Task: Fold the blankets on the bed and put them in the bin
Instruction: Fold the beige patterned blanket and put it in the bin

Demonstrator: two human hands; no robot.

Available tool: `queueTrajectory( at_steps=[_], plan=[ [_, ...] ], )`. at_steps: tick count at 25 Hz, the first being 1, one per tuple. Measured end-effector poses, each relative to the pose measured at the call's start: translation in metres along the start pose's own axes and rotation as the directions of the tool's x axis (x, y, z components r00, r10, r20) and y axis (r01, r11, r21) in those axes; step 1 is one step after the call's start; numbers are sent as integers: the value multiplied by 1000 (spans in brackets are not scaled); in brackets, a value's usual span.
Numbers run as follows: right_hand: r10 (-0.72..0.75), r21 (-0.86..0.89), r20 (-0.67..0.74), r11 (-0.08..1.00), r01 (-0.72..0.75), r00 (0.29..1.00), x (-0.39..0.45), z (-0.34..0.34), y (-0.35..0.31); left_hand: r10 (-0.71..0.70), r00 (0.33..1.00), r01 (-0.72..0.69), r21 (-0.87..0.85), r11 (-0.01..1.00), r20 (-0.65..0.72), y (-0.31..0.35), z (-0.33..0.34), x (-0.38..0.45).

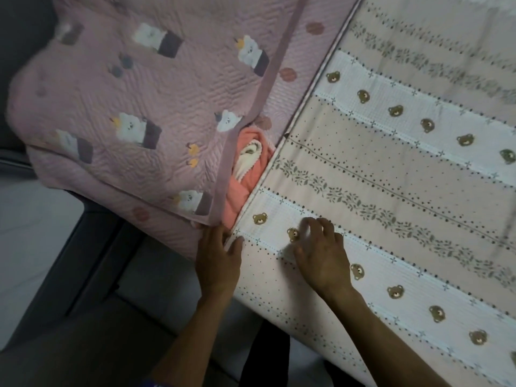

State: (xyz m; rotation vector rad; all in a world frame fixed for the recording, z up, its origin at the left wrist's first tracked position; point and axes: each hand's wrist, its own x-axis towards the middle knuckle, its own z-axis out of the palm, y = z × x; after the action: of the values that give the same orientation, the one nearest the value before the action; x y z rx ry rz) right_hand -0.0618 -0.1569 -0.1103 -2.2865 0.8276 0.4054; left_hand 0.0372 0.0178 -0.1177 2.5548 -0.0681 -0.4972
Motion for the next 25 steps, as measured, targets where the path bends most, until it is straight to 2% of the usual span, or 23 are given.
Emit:
queueTrajectory(
  at_steps=[3, 7, 8, 11, 13, 14, 16, 19, 21, 25],
  plan=[
    [52, 57, 6, 997, -52, 999, 2, -6, -3, -19, 999, 16, 57, 998, 47, -5, -3, -6],
    [81, 109, 2, 991, -81, 997, 7, -8, -10, -208, 960, 227, -80, 971, 189, -1, -4, -2],
    [85, 122, 6, 989, -85, 996, 6, -7, -11, -201, 960, 218, -72, 973, 194, -1, -6, -2],
    [58, 210, 4, 976, -58, 998, 3, -9, -14, -17, 996, 17, -4, 1000, 86, 0, -18, -17],
    [29, 293, 2, 956, -28, 1000, 0, -12, -17, 120, 993, -120, 22, 993, -16, -2, -24, -38],
    [20, 336, 10, 942, -23, 1000, -2, -14, -20, 160, 987, -160, 30, 987, -20, -3, -24, -50],
    [16, 414, 47, 910, -34, 999, -5, -19, -23, 188, 980, -191, 42, 981, 62, -4, -22, -73],
    [-30, 407, 103, 913, -15, 994, -12, -24, -21, 116, 990, -116, -3, 993, 78, -18, -16, -78],
    [-49, 363, 128, 932, -1, 991, -15, -21, -18, 55, 997, -55, 1, 998, 61, -26, -11, -61],
    [-50, 353, 165, 935, -12, 985, -17, -12, -24, -108, 988, 109, -2, 994, 109, -24, -2, -29]
  ],
)
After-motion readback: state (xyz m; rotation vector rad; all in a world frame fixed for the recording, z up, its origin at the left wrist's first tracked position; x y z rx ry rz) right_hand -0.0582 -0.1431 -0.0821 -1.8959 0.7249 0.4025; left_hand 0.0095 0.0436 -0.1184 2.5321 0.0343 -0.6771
